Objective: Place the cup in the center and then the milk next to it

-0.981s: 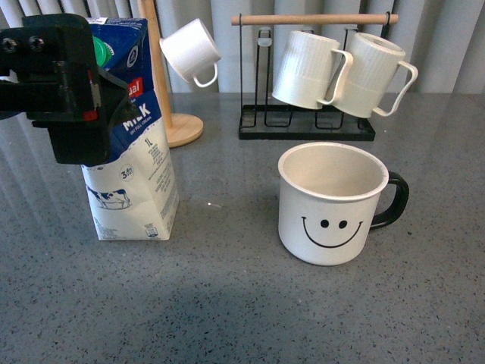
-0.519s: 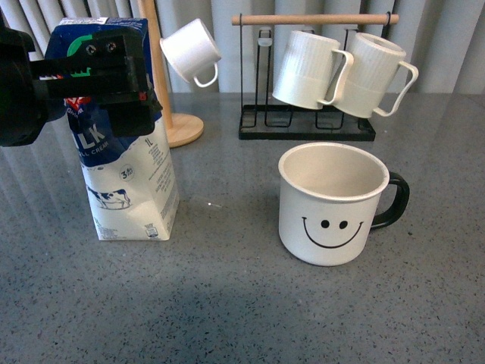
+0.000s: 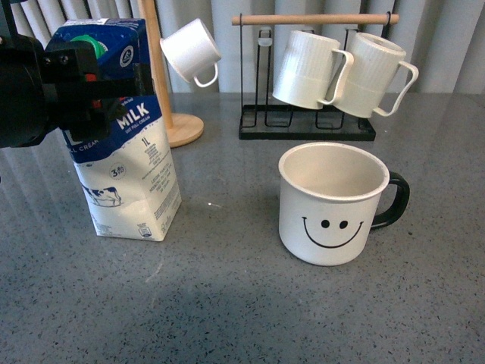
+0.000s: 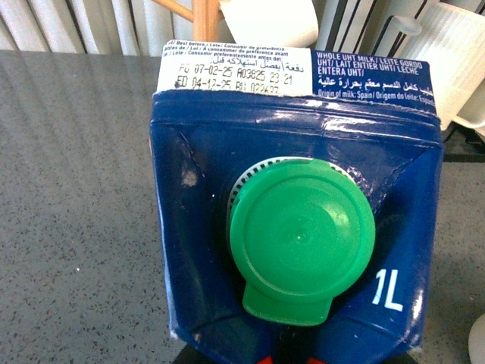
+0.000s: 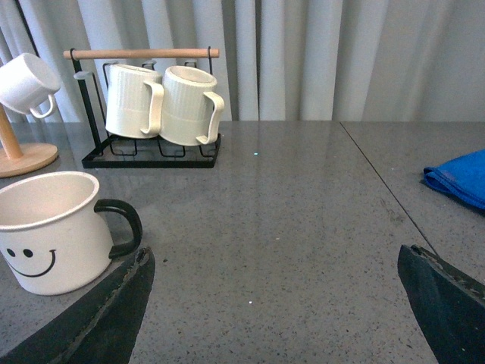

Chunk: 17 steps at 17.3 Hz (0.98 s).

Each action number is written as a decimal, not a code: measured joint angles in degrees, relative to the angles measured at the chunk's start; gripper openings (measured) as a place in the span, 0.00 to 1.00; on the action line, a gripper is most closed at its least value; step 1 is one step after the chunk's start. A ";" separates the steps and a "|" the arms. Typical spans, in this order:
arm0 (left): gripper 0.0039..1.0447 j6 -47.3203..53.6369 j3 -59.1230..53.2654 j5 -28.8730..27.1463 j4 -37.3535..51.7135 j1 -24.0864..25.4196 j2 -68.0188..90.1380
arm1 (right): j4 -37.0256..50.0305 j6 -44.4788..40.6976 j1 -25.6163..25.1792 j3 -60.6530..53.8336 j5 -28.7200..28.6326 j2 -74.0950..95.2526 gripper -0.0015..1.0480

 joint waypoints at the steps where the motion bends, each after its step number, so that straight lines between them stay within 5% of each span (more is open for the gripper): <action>1: 0.08 0.59 0.00 -0.52 -0.28 -0.46 -0.70 | 0.00 0.00 0.00 0.00 0.02 0.00 0.94; 10: 0.03 -0.28 0.33 -9.60 -1.60 -14.05 -5.42 | 0.00 0.00 0.00 0.00 0.00 0.00 0.94; 17: 0.03 -3.87 3.50 -12.31 0.90 -15.39 1.25 | 0.00 0.00 0.00 0.00 0.02 0.00 0.94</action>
